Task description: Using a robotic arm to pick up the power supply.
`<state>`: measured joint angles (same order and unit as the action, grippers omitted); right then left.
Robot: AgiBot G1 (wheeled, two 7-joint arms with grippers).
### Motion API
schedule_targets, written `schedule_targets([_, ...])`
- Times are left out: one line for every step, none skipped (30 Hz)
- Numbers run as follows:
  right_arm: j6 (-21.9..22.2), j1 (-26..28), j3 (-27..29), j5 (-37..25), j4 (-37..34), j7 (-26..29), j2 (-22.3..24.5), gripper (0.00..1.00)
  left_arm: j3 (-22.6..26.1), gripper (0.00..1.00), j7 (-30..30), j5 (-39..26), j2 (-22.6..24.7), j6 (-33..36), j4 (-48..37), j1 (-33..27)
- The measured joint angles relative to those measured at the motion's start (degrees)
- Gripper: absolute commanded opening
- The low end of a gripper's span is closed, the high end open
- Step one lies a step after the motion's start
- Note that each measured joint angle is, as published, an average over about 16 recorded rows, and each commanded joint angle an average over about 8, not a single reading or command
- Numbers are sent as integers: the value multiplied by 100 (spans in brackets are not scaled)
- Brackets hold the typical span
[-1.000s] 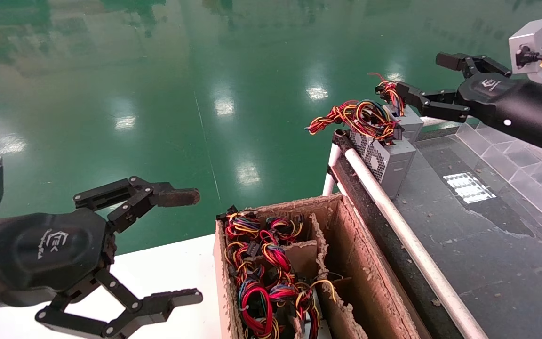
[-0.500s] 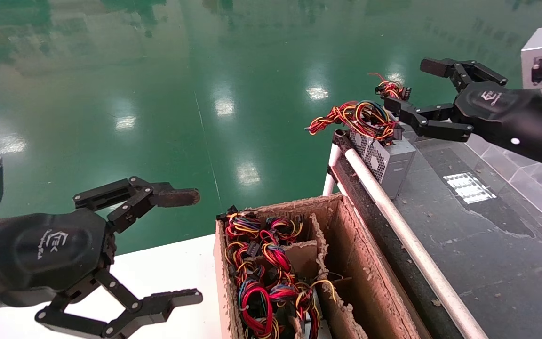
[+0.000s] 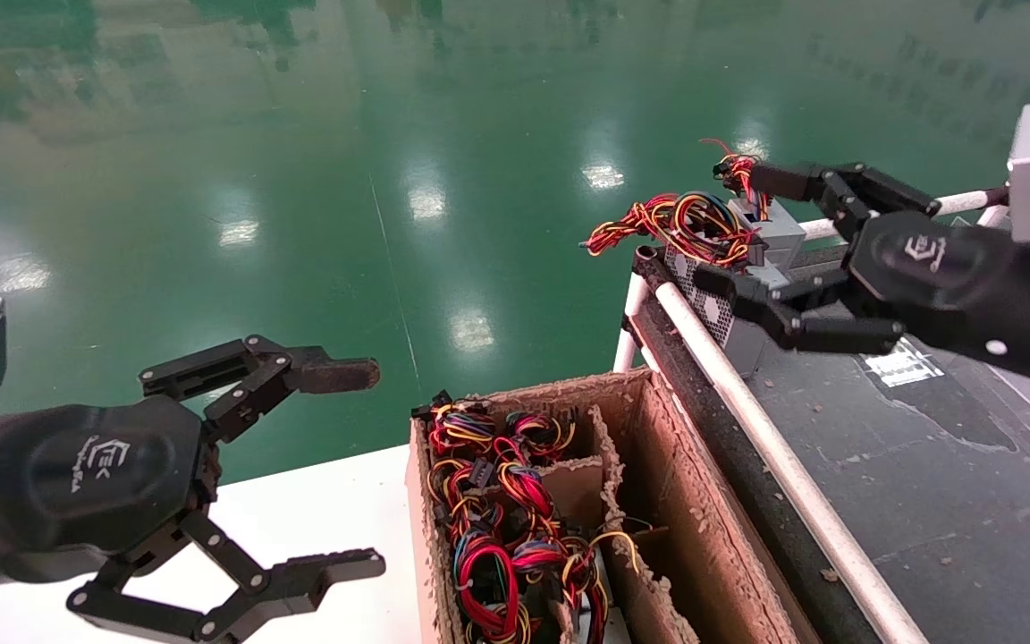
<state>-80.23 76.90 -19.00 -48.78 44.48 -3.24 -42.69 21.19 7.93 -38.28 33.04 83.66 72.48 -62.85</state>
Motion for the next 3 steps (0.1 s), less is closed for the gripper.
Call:
schedule_targets([-12,-34,7,15,64,31,17,100,0,100,0,0,0,0,0,0])
schedule_targets([-25,-69,13,31,130,63,34,100,0,100,0,0,0,0,0,0])
schedule_targets([-36,-102,20,46,193,93,51,100,0,100,0,0,0,0,0,0])
